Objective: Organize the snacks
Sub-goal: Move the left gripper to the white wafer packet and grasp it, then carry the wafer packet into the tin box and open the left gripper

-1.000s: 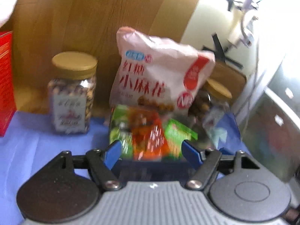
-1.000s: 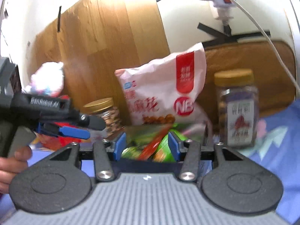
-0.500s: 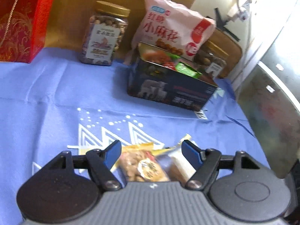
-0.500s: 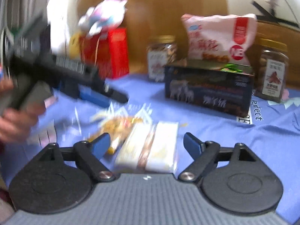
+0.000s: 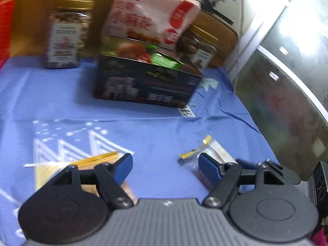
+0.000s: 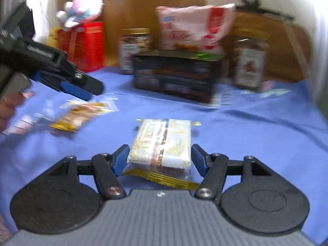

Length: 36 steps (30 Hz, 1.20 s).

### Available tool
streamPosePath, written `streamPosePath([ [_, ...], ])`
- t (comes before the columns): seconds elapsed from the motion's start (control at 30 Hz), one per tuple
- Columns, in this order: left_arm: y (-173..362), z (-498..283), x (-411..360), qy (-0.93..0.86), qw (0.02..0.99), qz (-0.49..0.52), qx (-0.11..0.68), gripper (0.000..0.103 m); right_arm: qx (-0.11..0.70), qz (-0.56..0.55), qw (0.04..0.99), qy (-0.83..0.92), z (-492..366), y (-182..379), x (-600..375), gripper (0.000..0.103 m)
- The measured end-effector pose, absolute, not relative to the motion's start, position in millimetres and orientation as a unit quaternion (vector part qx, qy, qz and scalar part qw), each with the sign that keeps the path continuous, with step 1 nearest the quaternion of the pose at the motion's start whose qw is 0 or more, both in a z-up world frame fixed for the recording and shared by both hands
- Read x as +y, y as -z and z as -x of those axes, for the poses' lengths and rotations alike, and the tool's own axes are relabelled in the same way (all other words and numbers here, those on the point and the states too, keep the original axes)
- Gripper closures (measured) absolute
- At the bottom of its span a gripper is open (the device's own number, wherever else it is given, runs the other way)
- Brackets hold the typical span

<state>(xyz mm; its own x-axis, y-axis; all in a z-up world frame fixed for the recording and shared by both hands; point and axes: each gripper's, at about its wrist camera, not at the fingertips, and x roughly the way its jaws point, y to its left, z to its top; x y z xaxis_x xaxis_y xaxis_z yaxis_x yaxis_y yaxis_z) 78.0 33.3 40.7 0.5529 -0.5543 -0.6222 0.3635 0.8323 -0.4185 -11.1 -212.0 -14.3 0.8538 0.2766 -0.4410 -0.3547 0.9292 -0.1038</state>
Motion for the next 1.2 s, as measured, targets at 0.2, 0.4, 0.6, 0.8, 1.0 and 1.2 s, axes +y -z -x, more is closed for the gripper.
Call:
streamPosePath([
  [0.2, -43.3, -92.1, -21.7, 0.298, 0.865, 0.074, 0.397, 0.025, 0.213, 0.053, 0.964, -0.151, 21.7, 17.5, -243.7, 0.020],
  [0.4, -29.7, -105.9, -64.0, 0.313, 0.853, 0.036, 0.417, 0.025, 0.243, 0.051, 0.956, -0.158, 18.0, 28.7, -239.0, 0.019],
  [0.6, -13.4, -111.7, -80.4, 0.333, 0.838, 0.035, 0.431, 0.032, 0.239, 0.067, 0.953, -0.172, 4.1, 30.8, -224.5, 0.037],
  [0.8, -25.5, -102.4, -70.8, 0.335, 0.845, 0.036, 0.415, 0.046, 0.221, 0.089, 0.956, -0.174, -5.1, 26.7, -210.9, 0.066],
  [1.0, -57.9, -99.6, -39.1, 0.314, 0.875, 0.050, 0.364, 0.047, 0.164, 0.106, 0.961, -0.194, -15.4, 2.7, -196.0, 0.069],
  [1.2, -102.2, -119.9, -10.8, 0.279, 0.910, 0.059, 0.301, 0.046, 0.098, 0.134, 0.963, -0.213, -46.7, -32.9, -170.0, 0.069],
])
